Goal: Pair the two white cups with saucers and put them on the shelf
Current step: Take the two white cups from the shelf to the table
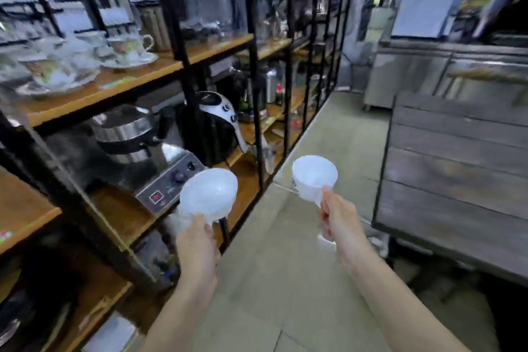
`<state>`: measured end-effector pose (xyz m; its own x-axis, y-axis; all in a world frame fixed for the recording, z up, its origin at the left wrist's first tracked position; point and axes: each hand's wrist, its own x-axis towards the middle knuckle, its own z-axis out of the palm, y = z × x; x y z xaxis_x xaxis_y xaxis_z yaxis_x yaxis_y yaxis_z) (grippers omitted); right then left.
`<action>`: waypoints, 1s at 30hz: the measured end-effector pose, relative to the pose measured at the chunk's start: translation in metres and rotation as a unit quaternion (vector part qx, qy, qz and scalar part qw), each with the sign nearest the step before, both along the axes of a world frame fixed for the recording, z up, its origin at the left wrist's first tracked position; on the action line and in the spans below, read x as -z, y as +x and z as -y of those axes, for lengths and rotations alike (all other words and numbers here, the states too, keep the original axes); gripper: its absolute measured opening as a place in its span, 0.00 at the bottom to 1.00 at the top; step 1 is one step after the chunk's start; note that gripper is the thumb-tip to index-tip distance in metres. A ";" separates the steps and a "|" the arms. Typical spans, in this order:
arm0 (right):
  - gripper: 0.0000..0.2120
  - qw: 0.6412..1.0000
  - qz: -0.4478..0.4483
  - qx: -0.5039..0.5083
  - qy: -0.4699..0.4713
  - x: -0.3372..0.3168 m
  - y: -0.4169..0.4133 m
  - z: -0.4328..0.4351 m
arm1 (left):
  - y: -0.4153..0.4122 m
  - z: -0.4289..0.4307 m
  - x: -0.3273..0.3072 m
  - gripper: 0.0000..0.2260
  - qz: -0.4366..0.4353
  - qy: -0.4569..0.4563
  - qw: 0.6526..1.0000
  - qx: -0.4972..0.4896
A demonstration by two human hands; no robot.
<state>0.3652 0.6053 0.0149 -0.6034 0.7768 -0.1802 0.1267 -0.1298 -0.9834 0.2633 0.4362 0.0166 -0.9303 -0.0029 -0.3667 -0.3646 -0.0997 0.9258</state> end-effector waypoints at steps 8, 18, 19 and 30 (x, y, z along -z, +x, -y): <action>0.21 0.991 0.037 0.128 -0.016 0.006 0.121 -0.149 | 0.089 -0.191 0.016 0.16 0.015 0.003 0.989 0.150; 0.18 0.971 0.079 0.213 -0.080 0.036 0.179 -0.282 | 0.128 -0.353 0.055 0.15 0.055 -0.014 0.965 0.256; 0.18 0.968 0.081 0.221 -0.089 0.041 0.180 -0.293 | 0.127 -0.368 0.059 0.15 0.055 -0.024 0.962 0.266; 0.18 0.934 0.114 0.295 -0.166 0.086 0.189 -0.412 | 0.126 -0.513 0.096 0.18 0.078 -0.074 0.929 0.355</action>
<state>0.5537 1.0168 -0.0709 -0.0047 0.8406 -0.5416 0.1374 -0.5360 -0.8330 0.3896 0.9495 -0.0794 -0.6522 0.5305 -0.5415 -0.4201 0.3416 0.8407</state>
